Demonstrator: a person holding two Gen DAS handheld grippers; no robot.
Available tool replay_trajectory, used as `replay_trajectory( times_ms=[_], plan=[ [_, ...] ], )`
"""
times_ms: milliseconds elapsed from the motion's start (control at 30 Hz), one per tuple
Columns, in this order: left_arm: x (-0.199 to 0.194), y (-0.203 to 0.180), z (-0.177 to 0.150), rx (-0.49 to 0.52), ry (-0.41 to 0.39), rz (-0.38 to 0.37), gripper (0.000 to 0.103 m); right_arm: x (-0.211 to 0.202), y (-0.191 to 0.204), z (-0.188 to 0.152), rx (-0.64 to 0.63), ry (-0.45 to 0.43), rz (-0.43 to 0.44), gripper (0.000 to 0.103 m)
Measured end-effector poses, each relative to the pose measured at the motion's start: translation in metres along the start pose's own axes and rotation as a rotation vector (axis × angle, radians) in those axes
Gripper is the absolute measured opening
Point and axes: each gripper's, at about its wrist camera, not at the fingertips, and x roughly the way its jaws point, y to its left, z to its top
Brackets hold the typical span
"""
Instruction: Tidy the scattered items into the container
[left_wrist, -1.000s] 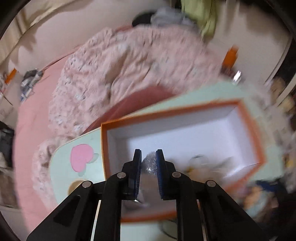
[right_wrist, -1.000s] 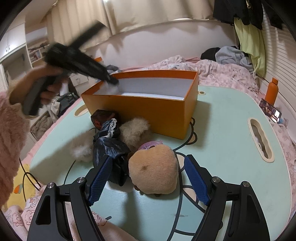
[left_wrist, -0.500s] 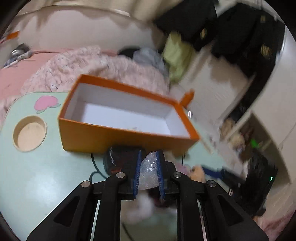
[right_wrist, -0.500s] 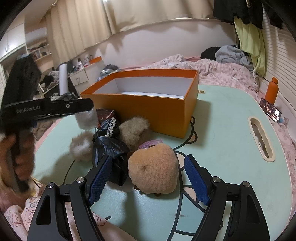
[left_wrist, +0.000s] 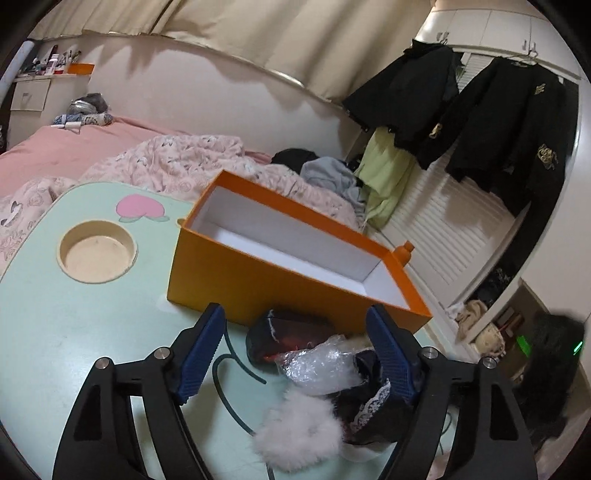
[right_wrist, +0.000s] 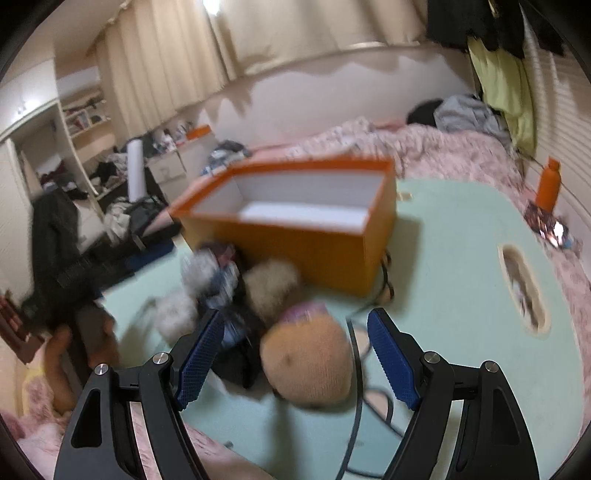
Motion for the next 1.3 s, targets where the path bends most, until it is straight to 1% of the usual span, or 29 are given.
replay_trajectory(
  times_ms=[67,100,133,200,233,267,300,333,367,433,467,533,633,700,767,867,933,1033,1133,1233,1300],
  plan=[
    [0.001,0.001,-0.002,0.000,0.017,0.011,0.078,-0.008,0.005,0.026,-0.029,-0.047,0.015,0.080],
    [0.002,0.001,-0.003,0.001,0.019,0.014,0.078,-0.010,0.008,0.040,-0.047,-0.055,0.018,0.080],
    [0.000,0.001,-0.004,0.002,0.016,0.015,0.078,-0.006,0.012,0.058,-0.068,-0.037,0.019,0.080],
    [-0.004,0.001,-0.005,0.003,-0.003,0.012,0.078,0.014,0.018,0.092,-0.090,0.072,0.044,0.080],
    [-0.007,0.001,-0.005,0.004,-0.015,0.010,0.078,0.031,0.018,0.108,-0.087,0.152,0.071,0.078],
    [-0.008,0.002,-0.006,0.004,-0.022,0.008,0.078,0.051,0.019,0.121,-0.081,0.239,0.096,0.069],
    [-0.009,0.002,-0.006,0.004,-0.027,0.008,0.078,0.069,0.018,0.129,-0.079,0.315,0.108,0.064],
    [-0.010,0.002,-0.006,0.004,-0.031,0.007,0.078,0.091,0.017,0.135,-0.074,0.403,0.109,0.052],
    [-0.010,0.002,-0.007,0.004,-0.030,0.007,0.078,0.111,0.014,0.138,-0.058,0.478,0.108,0.046],
    [-0.009,0.003,-0.007,0.004,-0.027,0.005,0.078,0.148,0.005,0.135,-0.003,0.621,0.118,0.046],
    [-0.009,0.003,-0.007,0.003,-0.025,0.003,0.078,0.158,0.003,0.130,0.023,0.665,0.132,0.046],
    [-0.010,0.005,-0.007,0.000,-0.026,-0.002,0.079,0.173,0.001,0.120,0.059,0.730,0.153,0.046],
    [-0.009,0.005,-0.006,-0.007,-0.027,-0.005,0.079,0.184,0.006,0.107,0.054,0.782,0.181,0.046],
    [-0.009,0.006,-0.006,-0.011,-0.024,-0.005,0.079,0.187,0.005,0.105,0.048,0.782,0.186,0.045],
    [-0.009,0.006,-0.006,-0.012,-0.023,-0.005,0.079,0.187,0.000,0.106,0.057,0.777,0.181,0.036],
    [-0.010,0.006,-0.007,-0.011,-0.021,-0.005,0.079,0.183,-0.010,0.108,0.085,0.758,0.188,0.036],
    [-0.010,0.006,-0.007,-0.012,-0.021,-0.006,0.079,0.178,-0.019,0.113,0.105,0.715,0.184,0.036],
    [-0.012,0.008,-0.007,-0.018,-0.021,-0.009,0.079,0.161,-0.028,0.128,0.148,0.615,0.204,0.036],
    [-0.011,0.007,-0.007,-0.021,-0.022,-0.008,0.079,0.117,-0.028,0.144,0.126,0.471,0.212,0.036],
    [-0.012,0.007,-0.007,-0.021,-0.022,-0.009,0.079,0.058,-0.023,0.148,0.126,0.324,0.290,0.036],
    [-0.012,0.007,-0.007,-0.021,-0.021,-0.008,0.079,0.035,-0.019,0.142,0.135,0.268,0.338,0.036]
  ],
)
